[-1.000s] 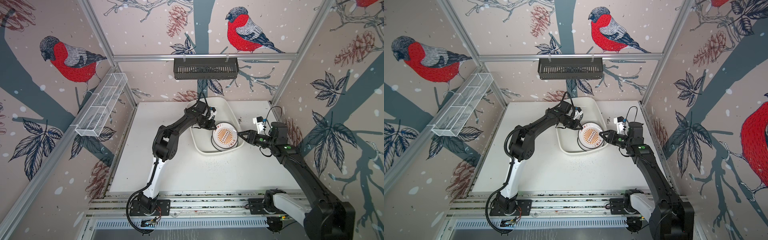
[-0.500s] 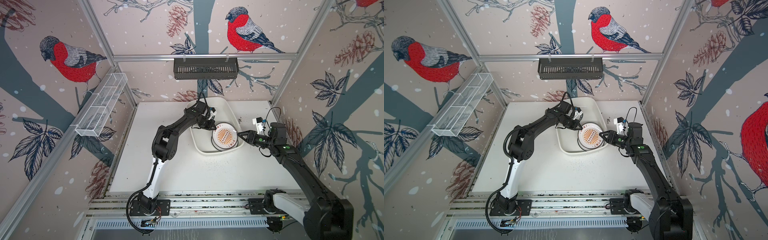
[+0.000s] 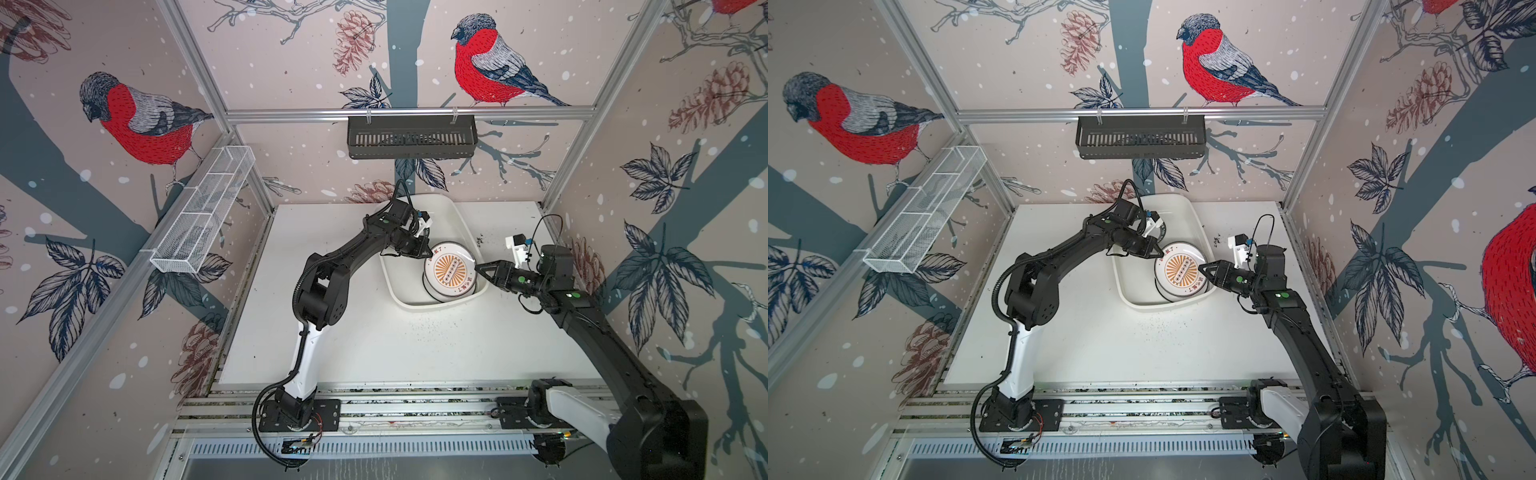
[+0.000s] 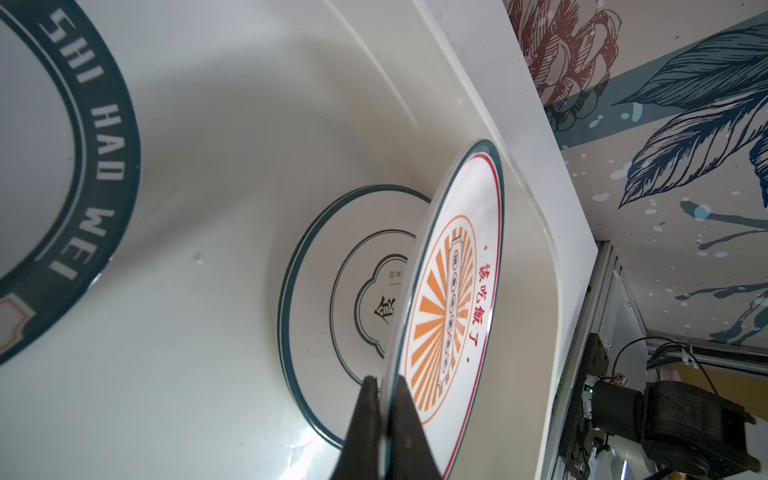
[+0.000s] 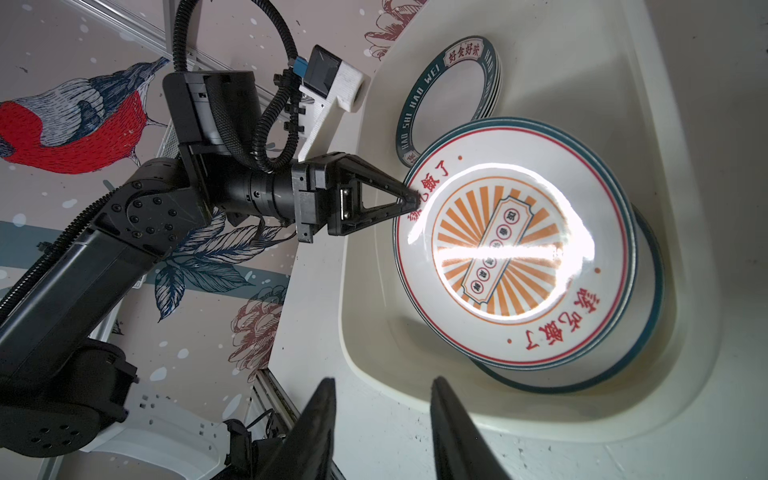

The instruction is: Place the plates into the plastic bin on the countertop

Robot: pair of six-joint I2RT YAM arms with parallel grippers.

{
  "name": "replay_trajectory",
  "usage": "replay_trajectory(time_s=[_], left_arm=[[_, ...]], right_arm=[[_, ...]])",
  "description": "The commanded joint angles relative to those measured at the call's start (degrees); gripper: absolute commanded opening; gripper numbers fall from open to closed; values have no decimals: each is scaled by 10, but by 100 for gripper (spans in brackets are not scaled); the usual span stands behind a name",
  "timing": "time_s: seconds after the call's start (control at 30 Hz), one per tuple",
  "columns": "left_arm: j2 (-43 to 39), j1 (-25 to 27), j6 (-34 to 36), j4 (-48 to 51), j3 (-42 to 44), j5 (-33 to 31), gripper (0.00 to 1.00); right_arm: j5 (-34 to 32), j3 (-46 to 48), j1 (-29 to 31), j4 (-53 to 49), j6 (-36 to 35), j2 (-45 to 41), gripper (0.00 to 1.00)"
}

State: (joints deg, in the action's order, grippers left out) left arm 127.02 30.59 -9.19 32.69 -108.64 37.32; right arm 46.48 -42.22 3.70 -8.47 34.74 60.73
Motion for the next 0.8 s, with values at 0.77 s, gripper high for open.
replay_trajectory(time_s=[0.77], left_arm=[[51, 2, 8, -6, -8, -35, 11]], right_arm=[[9, 9, 0, 48, 14, 14, 40]])
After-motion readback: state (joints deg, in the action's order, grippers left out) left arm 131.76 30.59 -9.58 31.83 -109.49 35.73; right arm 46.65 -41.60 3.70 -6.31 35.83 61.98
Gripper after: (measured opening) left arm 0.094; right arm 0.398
